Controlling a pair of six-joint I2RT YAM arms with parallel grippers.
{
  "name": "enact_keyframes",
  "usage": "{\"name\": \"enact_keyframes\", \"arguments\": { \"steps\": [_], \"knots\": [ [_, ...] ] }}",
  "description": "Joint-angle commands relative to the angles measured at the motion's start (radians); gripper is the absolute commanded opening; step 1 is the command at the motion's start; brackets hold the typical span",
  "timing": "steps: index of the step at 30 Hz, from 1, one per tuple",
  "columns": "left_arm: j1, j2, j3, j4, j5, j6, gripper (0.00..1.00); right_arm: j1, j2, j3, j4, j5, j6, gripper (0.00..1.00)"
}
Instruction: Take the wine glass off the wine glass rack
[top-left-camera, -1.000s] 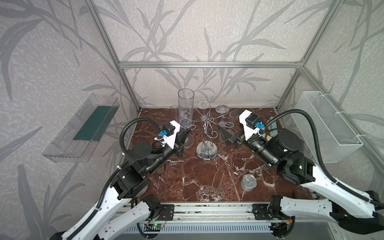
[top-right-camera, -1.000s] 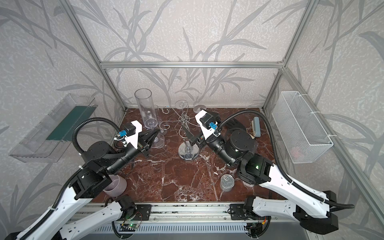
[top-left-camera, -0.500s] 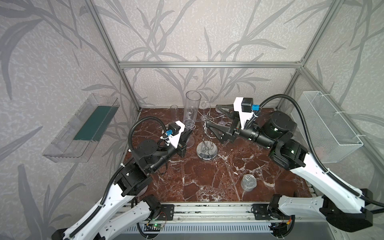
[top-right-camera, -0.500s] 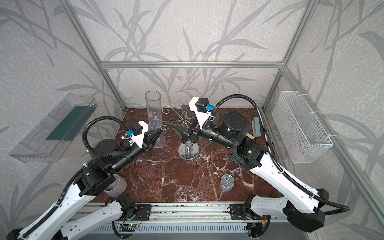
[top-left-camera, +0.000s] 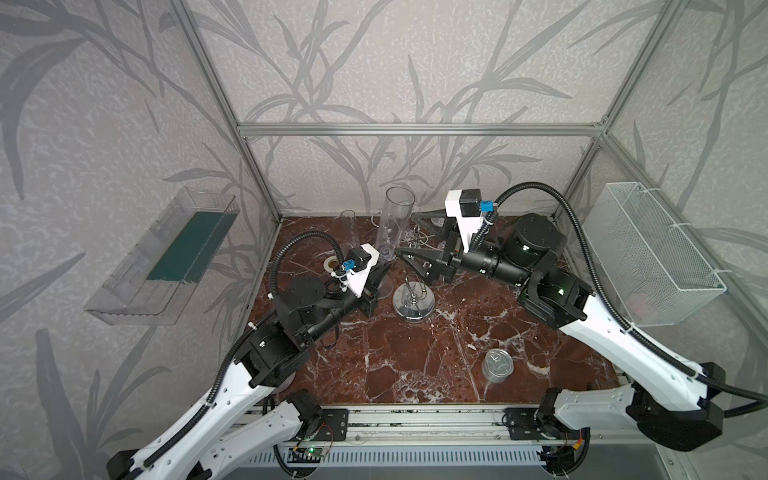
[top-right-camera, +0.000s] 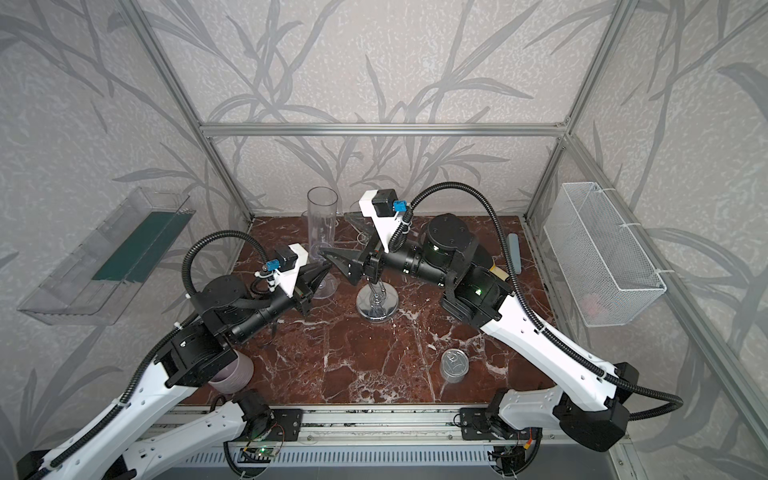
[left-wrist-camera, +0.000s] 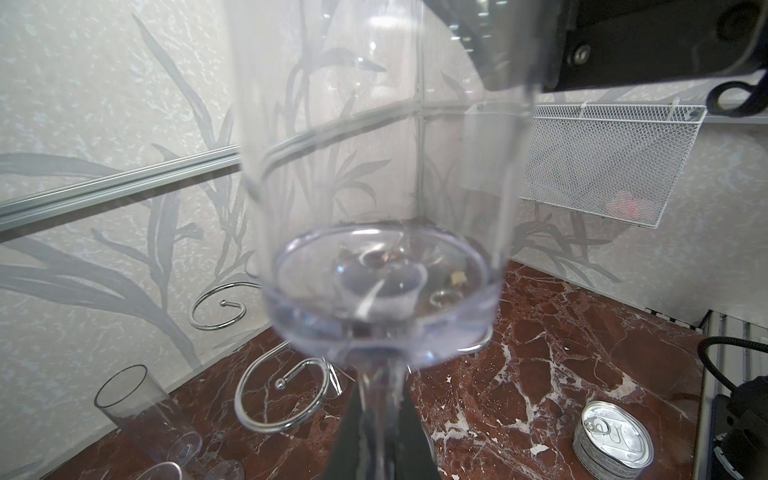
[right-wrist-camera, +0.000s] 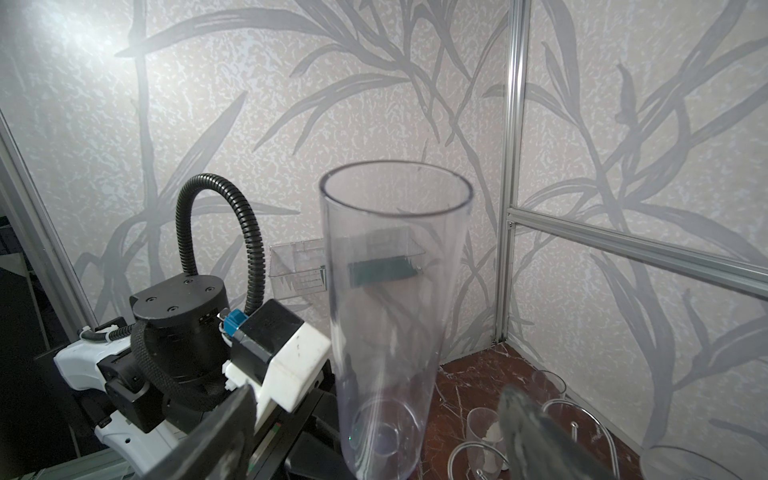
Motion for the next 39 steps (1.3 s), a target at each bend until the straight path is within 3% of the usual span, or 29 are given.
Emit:
{"name": "enact_keyframes", "arguments": {
  "steps": [1, 14, 20, 29, 37, 39],
  "knots": [
    [-0.010, -0.004, -0.005, 0.010, 0.008, 0.008, 0.00, -0.007, 0.016, 0.047, 0.028, -0.033, 0.023, 0.89],
    [-0.051, 0.023, 0.013, -0.015, -0.019, 0.041, 0.00, -0.007, 0.040, 0.055, 0.049, -0.016, 0.046, 0.82],
    [-0.061, 0.025, 0.011, -0.017, -0.031, 0.050, 0.00, -0.007, 0.042, 0.050, 0.062, -0.018, 0.051, 0.72],
    [-0.068, 0.028, 0.013, -0.025, -0.044, 0.062, 0.00, -0.008, 0.045, 0.045, 0.085, -0.031, 0.061, 0.48],
    [-0.069, 0.020, 0.005, -0.016, -0.049, 0.061, 0.01, -0.011, 0.037, 0.021, 0.120, -0.035, 0.070, 0.41],
    [-0.069, 0.015, 0.002, -0.008, -0.052, 0.055, 0.10, -0.013, 0.033, 0.015, 0.123, -0.033, 0.069, 0.40]
  ]
}}
